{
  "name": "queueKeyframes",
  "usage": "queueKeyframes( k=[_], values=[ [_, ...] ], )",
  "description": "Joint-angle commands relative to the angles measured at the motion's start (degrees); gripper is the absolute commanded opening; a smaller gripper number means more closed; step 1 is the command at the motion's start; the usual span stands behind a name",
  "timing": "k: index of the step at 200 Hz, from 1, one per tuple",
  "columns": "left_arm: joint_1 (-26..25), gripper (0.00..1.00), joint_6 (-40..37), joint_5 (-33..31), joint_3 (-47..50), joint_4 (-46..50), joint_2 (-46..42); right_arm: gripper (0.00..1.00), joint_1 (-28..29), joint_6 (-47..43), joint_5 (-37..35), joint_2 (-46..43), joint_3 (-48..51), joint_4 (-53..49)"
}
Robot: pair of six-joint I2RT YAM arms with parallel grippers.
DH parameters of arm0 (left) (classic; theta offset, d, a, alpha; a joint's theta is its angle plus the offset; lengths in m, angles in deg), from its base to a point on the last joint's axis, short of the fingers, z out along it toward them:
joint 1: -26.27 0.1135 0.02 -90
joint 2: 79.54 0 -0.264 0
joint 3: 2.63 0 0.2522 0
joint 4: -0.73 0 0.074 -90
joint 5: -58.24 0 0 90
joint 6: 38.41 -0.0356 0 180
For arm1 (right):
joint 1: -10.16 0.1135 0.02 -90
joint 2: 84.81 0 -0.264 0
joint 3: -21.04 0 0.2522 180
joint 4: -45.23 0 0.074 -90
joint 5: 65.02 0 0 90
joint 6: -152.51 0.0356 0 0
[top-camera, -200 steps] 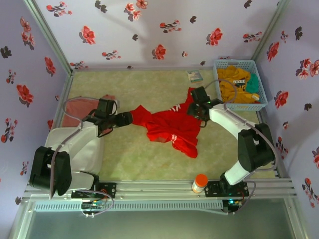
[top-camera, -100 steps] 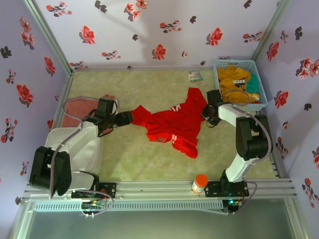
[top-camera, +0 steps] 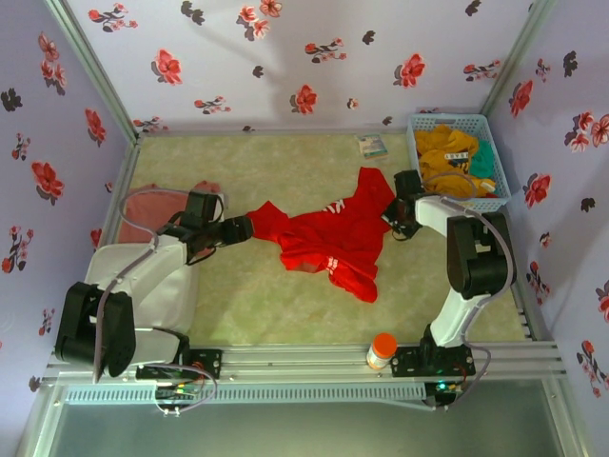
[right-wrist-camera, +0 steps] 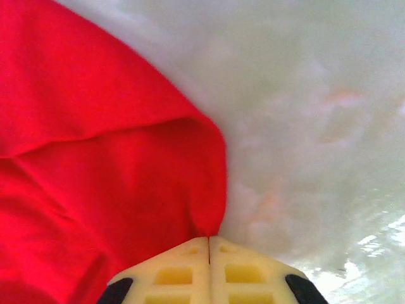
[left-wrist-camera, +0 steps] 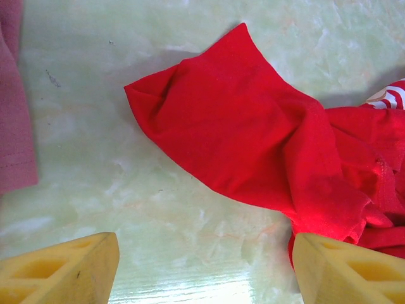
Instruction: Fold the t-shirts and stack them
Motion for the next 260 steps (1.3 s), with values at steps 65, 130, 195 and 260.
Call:
queueKeyframes(
  k=[65, 130, 195, 260],
  values=[
    [-0.34, 0.73, 0.41, 0.33, 0.02, 0.26, -1.32, 0.00, 4.26, 0.88, 2.70, -3.10, -14.17, -1.41],
    [-0.36, 0.72, 0.26, -1.22, 2.85, 2.33, -4.36, 0.00, 8.40, 5.20, 9.88, 7.33, -33.96, 4.80],
    [-0.66, 0.72, 1.82, -1.68, 5.94, 2.84, -7.87, 0.00, 10.61, 19.56, 15.49, 27.18, -49.59, 32.75],
    [-1.13, 0.72, 3.34, -1.69, 8.05, 2.45, -10.60, 0.34, 12.73, 12.63, 13.10, 41.08, -69.47, 21.34]
  ],
)
